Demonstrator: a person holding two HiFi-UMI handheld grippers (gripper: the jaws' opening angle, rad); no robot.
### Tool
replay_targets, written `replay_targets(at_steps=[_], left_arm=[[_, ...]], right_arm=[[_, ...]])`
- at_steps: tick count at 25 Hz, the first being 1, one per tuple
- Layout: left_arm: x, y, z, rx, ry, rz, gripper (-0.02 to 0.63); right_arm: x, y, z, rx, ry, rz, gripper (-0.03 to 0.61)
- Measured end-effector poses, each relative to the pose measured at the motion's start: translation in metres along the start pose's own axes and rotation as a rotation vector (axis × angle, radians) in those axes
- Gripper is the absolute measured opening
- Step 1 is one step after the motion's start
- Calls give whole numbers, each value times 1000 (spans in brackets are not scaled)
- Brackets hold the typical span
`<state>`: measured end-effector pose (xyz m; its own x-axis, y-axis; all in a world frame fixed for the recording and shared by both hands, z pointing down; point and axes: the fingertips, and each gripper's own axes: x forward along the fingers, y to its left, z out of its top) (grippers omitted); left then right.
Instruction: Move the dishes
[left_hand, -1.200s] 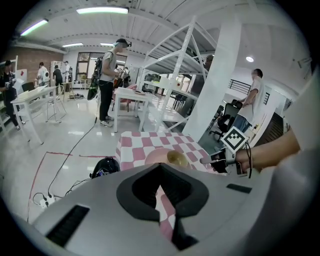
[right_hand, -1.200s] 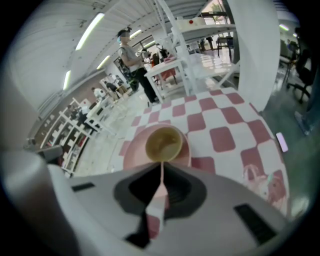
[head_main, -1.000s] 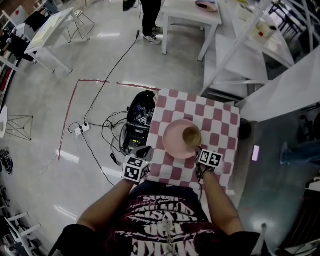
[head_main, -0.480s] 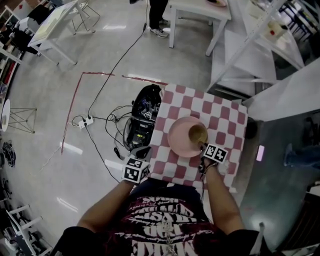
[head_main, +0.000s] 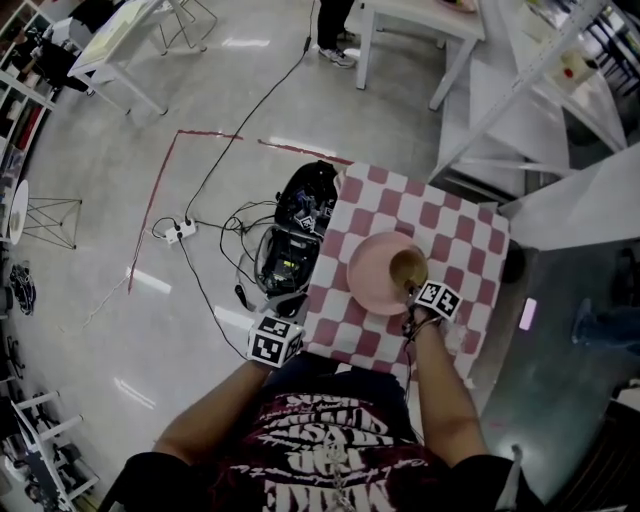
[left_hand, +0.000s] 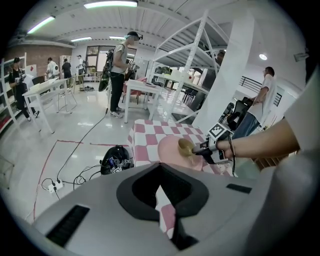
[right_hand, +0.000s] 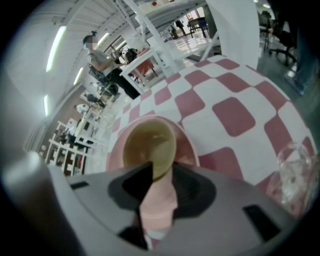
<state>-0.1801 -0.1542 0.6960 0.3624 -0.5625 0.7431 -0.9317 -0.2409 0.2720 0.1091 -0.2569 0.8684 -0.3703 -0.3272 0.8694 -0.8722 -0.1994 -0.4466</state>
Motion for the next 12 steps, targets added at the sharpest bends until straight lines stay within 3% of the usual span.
replay_targets(at_steps=[4,12], left_arm=[[-3,1,-3,-4,1,7,26],[3,-6,3,5,-24,-2,26]], right_arm=[[4,-8,-1,-22,7,-53,48],[-8,-3,-1,-89,42,-61,40]])
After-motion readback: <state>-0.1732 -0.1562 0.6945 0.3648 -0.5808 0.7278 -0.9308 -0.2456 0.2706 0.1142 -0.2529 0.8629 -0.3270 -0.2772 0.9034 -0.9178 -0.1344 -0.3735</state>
